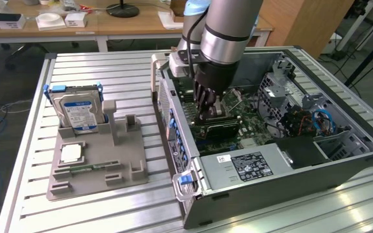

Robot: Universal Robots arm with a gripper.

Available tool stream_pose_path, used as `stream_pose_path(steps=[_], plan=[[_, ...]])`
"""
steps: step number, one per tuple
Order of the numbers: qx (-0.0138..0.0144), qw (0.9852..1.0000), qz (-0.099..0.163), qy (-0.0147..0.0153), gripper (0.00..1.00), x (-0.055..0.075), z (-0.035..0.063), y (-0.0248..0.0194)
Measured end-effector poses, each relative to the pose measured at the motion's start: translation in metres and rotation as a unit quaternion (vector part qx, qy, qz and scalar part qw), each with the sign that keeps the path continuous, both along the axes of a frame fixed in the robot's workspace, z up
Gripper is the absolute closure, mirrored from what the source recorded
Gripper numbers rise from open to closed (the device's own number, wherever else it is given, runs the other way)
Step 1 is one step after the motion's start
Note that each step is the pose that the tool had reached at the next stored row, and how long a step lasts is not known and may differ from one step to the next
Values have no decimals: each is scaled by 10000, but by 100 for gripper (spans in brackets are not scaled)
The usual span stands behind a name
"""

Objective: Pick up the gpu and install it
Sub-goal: 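Press down on the gpu until it lock into place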

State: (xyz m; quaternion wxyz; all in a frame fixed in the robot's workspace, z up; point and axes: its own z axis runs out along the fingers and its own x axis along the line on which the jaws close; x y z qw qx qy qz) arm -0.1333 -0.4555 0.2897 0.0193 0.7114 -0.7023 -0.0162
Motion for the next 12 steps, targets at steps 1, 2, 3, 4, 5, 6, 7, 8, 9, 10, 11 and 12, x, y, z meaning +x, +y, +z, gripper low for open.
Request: stream_pose_path(steps=[1,2,3,4,5,6,7,8,9,10,11,12], plan=[[1,10000,0,-1,89,-12,7,0],[1,10000,0,-1,89,-25,13,0],[0,10000,0,0,89,-40,20,0],[0,10000,0,0,89,-56,27,0],[0,10000,0,0,89,-72,33,0],[1,10000,-1,-1,89,-90,36,0],[0,10000,0,0,89,-108,39,0],[0,10000,0,-1,89,-127,41,0],[0,10000,0,-2,89,-149,42,0],[0,10000,0,-4,89,-170,43,0],[0,10000,0,-5,89,-192,45,1],[0,10000,0,-5,89,-210,46,2]])
